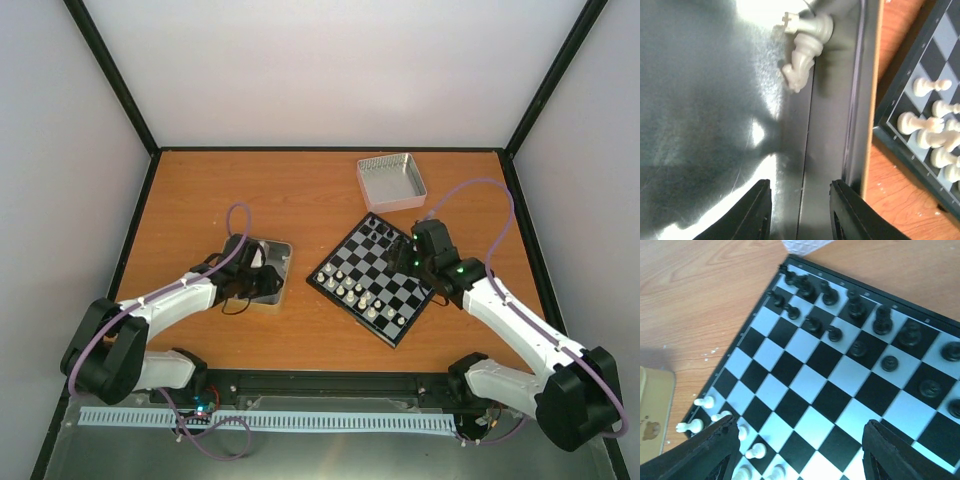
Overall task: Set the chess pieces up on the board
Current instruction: Move the storage box to the center of the board, then pick up the chess piece from the storage box.
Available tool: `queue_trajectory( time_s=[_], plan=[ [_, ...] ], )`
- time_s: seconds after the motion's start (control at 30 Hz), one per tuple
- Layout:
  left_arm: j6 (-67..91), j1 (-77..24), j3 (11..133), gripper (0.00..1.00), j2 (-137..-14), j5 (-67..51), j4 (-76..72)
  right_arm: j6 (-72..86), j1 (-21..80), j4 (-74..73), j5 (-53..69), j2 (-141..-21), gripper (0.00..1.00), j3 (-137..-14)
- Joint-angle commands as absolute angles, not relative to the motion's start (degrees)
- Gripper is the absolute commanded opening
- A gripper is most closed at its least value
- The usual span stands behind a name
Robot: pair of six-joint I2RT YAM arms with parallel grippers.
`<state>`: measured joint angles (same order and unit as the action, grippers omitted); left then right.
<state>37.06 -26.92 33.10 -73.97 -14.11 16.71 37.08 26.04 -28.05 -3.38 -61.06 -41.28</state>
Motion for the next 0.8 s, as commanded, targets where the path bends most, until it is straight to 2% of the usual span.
queue_trajectory(
  time_s=[0.0,0.2,0.33,0.47,0.6,0.77],
  plan=[
    [39.9,-26.8,34.3,0.35,-73.2,-11.1,9.8,36.2,27.8,-26.5,-3.7,-62.4,0.67,-44.1],
    [42.0,-26.3,36.6,0.35,-76.4,-2.4,4.3,38.1,28.0,-27.1,-3.8,-62.1,0.67,-44.0],
    [37.8,-26.1,39.9,0.34,-80.7,-4.1,4.1,39.3,28.3,-27.9,-4.1,-61.9,0.67,-44.2],
    [37.2,-25.9,42.4,0.27,-84.6,-3.5,8.1,40.0,28.6,-28.4,-4.3,-61.5,0.66,-44.0],
    [37.9,-25.8,42.1,0.26,-84.7,-3.8,7.9,40.5,28.8,-28.5,-3.9,-61.5,0.65,-44.0],
    [36.9,-25.8,42.2,0.2,-85.0,-4.8,7.1,40.7,29.2,-28.2,-3.4,-61.9,0.63,-43.9]
  ],
)
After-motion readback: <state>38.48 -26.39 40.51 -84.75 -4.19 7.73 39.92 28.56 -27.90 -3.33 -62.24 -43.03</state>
